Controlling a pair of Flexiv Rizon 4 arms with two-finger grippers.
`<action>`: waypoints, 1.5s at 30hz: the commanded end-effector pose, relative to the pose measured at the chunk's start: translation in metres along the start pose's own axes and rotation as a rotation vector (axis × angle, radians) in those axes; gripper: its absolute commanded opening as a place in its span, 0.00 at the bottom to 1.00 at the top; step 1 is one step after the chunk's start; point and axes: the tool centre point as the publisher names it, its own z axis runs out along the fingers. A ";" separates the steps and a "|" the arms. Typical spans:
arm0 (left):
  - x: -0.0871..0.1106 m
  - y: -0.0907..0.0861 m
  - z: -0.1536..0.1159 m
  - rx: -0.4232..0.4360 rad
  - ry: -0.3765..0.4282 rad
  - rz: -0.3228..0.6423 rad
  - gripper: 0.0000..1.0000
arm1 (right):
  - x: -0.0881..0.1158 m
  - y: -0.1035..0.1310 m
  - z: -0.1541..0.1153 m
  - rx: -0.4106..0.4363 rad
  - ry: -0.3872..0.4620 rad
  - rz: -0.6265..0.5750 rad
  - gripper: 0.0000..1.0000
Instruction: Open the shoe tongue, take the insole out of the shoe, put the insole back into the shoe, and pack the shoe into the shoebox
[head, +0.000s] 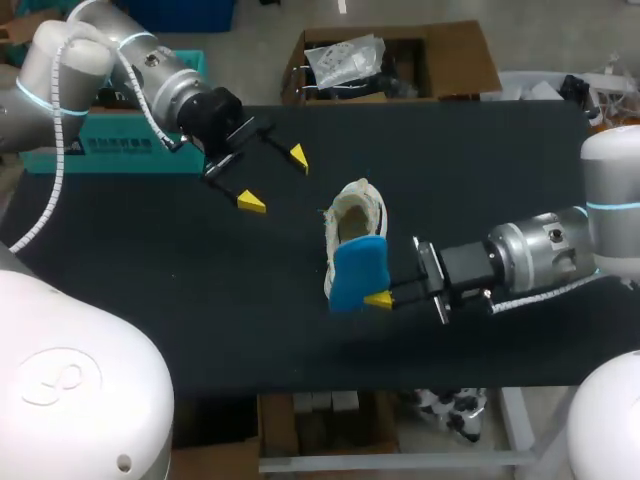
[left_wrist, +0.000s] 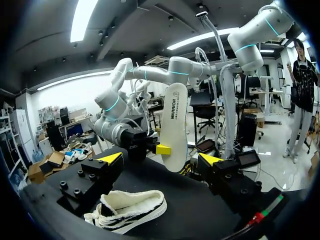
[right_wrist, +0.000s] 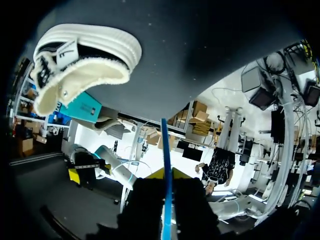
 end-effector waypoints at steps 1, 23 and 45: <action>-0.015 0.012 -0.010 0.015 0.456 0.140 1.00 | -0.011 -0.006 -0.001 -0.002 -0.019 -0.017 0.00; -0.015 0.029 -0.020 0.067 0.527 0.117 1.00 | -0.021 -0.007 -0.003 0.091 -0.155 -0.069 0.00; -0.015 0.029 -0.020 0.067 0.527 0.117 1.00 | -0.021 -0.007 -0.003 0.091 -0.155 -0.069 0.00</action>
